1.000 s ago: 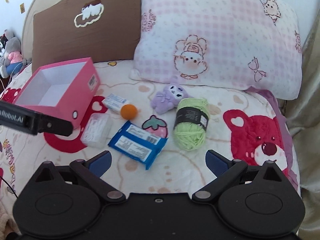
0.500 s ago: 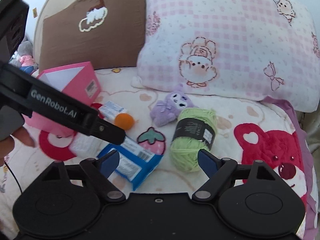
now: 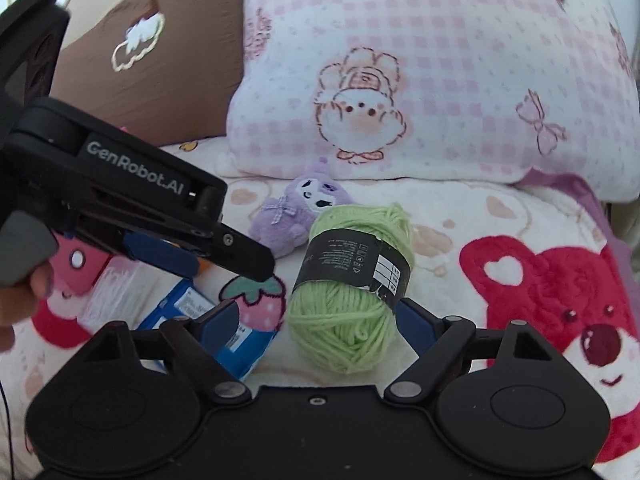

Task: Organize objects
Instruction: 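Move the left tool to the green yarn ball and close on it, then lift the yarn ball with the left tool and carry it over the pink box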

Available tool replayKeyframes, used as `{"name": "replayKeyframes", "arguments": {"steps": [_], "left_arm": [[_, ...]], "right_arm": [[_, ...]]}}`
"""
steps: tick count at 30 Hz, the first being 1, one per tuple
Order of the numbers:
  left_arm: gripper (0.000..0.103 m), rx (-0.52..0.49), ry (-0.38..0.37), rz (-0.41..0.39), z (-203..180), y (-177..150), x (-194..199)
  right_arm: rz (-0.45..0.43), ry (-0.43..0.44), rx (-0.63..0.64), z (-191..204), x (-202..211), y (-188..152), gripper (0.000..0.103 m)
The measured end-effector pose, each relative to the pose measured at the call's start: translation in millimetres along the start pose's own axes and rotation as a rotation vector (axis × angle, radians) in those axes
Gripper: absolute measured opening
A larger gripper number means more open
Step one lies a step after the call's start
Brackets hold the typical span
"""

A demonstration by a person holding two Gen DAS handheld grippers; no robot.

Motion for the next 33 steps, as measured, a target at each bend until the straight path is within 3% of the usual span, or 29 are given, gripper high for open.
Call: {"name": "replayKeyframes", "arguments": {"steps": [5, 10, 15, 20, 23, 25, 27, 33], "left_arm": [[0.069, -0.003, -0.114, -0.014, -2.2, 8.5, -8.6], [0.069, -0.014, -0.13, -0.023, -7.5, 15.9, -18.6], [0.068, -0.004, -0.165, 0.04, -4.7, 21.7, -38.5], [0.073, 0.063, -0.232, 0.064, 2.7, 20.8, -59.2], [0.071, 0.101, -0.28, 0.072, 5.0, 20.3, -69.5], [0.064, 0.107, -0.308, 0.062, 5.5, 17.6, -72.7], [0.061, 0.118, -0.341, 0.041, 4.0, 11.7, -69.6], [0.06, 0.043, -0.313, 0.002, -8.9, 0.1, -47.4]], "right_arm": [[0.003, -0.006, 0.001, -2.3, -6.6, 2.2, 0.088], [-0.019, 0.015, -0.015, -5.8, -7.7, 3.4, 0.088], [0.002, 0.003, -0.018, -6.2, -18.4, 5.2, 0.088], [0.017, -0.009, -0.072, -15.3, -31.6, 3.9, 0.088], [0.028, -0.022, -0.113, -21.9, -37.9, 2.9, 0.076], [0.027, -0.024, -0.128, -26.1, -39.0, 1.5, 0.065], [0.005, -0.038, -0.125, -23.1, -32.3, -1.1, 0.062], [-0.027, -0.029, -0.126, -14.8, -13.5, -1.8, 0.061]]}}
Point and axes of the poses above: each gripper's, at about its wrist camera, not at the fingertips, and x roughly against the way its jaws point, z to its left, y to its top, the point moved 1 cm from there along -x, roughly the way its jaws point, and after that the axes turned 13 degrees about z, right-handed, at the moved point
